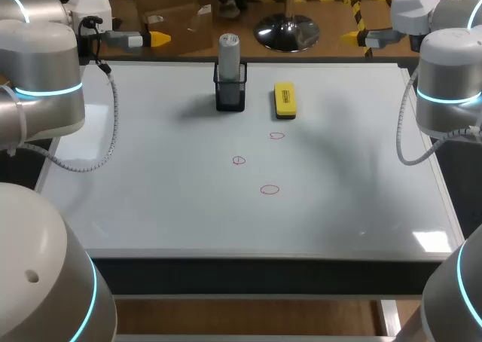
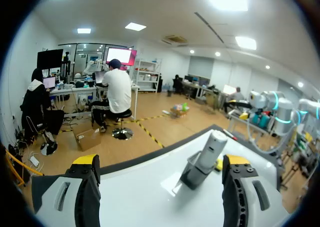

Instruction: Pick up the inspection probe, press it on each red-marked spot on the whiteboard one by one, put down the probe, pick up the eraser, and wipe off all the red marks.

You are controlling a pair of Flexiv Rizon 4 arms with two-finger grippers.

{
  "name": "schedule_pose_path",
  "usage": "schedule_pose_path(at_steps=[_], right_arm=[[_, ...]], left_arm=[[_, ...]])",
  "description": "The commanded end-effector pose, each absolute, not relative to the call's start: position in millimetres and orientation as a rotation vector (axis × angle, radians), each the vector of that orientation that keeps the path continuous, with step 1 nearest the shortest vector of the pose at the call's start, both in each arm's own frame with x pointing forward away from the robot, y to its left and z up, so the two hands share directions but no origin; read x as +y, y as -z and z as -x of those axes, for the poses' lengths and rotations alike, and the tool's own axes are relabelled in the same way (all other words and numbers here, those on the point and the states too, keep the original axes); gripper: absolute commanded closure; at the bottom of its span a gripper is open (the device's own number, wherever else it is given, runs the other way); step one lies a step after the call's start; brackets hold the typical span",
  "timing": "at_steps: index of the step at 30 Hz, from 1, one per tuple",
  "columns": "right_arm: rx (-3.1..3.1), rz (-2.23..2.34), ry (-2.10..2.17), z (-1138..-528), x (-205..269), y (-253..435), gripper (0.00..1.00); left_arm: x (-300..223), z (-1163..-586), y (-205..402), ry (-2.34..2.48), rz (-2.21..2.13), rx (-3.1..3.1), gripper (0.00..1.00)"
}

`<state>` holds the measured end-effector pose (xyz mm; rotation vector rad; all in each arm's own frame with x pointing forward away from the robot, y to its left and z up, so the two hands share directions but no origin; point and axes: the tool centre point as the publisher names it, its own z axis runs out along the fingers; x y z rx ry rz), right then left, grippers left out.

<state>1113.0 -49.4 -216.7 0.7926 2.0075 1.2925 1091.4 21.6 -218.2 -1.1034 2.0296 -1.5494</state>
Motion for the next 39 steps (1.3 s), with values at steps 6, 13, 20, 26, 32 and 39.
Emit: schedule_pose_path(at_steps=[6,13,20,26,32,39], right_arm=[[2.009,-0.793,-1.292,-1113.6,-49.5,216.8,0.00],[2.009,-0.793,-1.292,-1113.6,-49.5,216.8,0.00],[2.009,-0.793,-1.292,-1113.6,-49.5,216.8,0.00],[2.009,-0.793,-1.292,-1113.6,-49.5,216.8,0.00],[2.009,-0.793,-1.292,-1113.6,-49.5,216.8,0.00],[2.009,-0.793,-1.292,-1113.6,-49.5,216.8,0.00]], left_arm=[[22.3,-1091.7,217.9,1.551,1.104,2.033,0.00],[22.3,-1091.7,217.9,1.551,1.104,2.033,0.00],[6.3,-1084.4,216.0,1.768,0.762,2.122,0.00],[-8.9,-1078.5,215.3,1.910,0.541,2.164,0.00],[-27.4,-1075.9,218.5,2.019,0.361,2.210,0.00],[-55.4,-1079.3,229.9,2.139,0.229,2.227,0.00]])
